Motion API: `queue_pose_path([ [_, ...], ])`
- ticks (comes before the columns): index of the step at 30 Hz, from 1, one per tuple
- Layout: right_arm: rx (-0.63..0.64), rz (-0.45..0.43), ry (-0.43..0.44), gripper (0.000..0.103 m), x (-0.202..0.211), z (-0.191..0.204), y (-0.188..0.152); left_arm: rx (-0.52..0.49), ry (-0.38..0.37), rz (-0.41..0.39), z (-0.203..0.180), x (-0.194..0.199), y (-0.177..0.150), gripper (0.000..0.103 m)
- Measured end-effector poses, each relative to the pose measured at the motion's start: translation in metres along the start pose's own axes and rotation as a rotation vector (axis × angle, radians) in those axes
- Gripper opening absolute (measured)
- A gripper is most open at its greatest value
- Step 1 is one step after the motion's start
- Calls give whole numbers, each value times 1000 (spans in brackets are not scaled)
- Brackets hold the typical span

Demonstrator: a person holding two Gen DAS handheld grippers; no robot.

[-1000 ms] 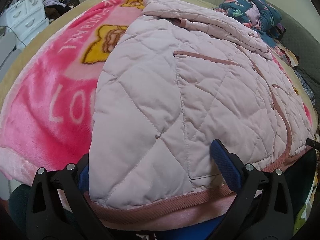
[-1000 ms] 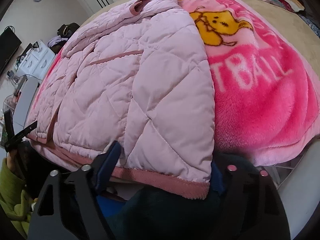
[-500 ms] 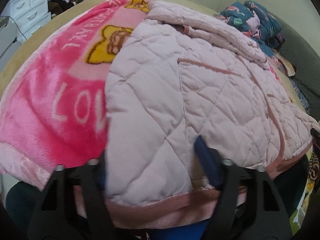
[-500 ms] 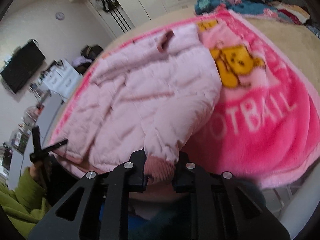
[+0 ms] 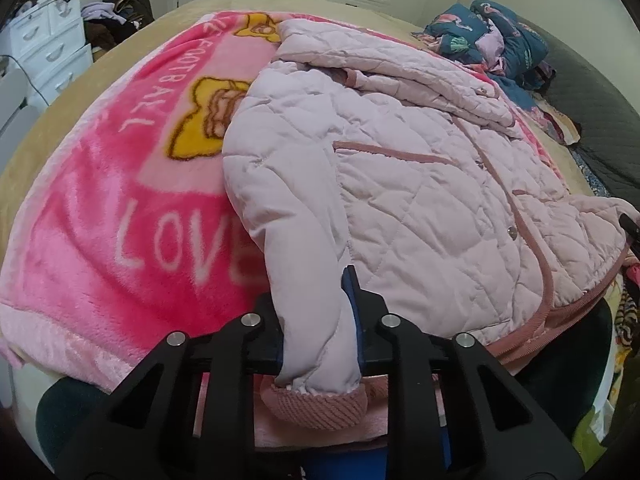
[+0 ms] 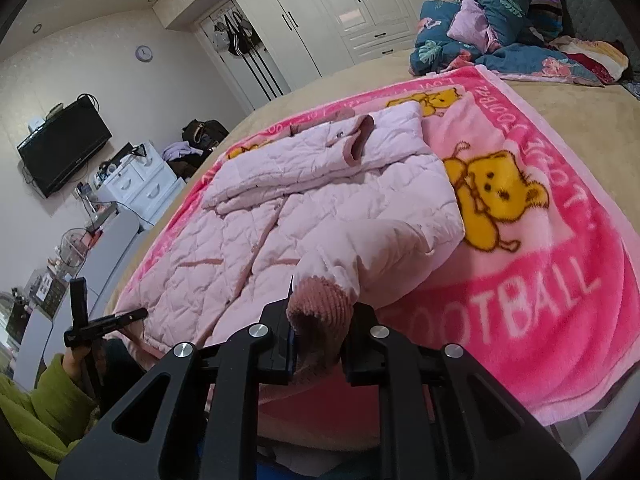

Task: Fold large clothes
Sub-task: 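Grasp the ribbed hem with the right tool while the left tool grasps it too, lift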

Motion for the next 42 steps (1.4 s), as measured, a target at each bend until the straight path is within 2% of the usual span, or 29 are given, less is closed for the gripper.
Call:
queue_pose_path([
  [10,-31,-70,13,14,3,-2,14,41,-50,-71,-4,13,19,8],
  [19,-42,-132,23,14,5,0,33,-2,-51,-157,-16,30,51,8],
  [34,-57,-195,3,13,7,-2,60,-20,-63,-247,-24,40,101,8],
  [42,-47,-239,-6,13,9,0,81,-55,-38,-307,-34,47,128,8],
])
Point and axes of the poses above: each gripper's, at about its wrist camera, not at the fingertips, and x roughly against the way its jaws point, z to its left, y to its top, the point moved 1 cm from there along -x, roughly the way its jaws point, and after that the axes turned 3 degrees about -z, right-handed, at the moved point
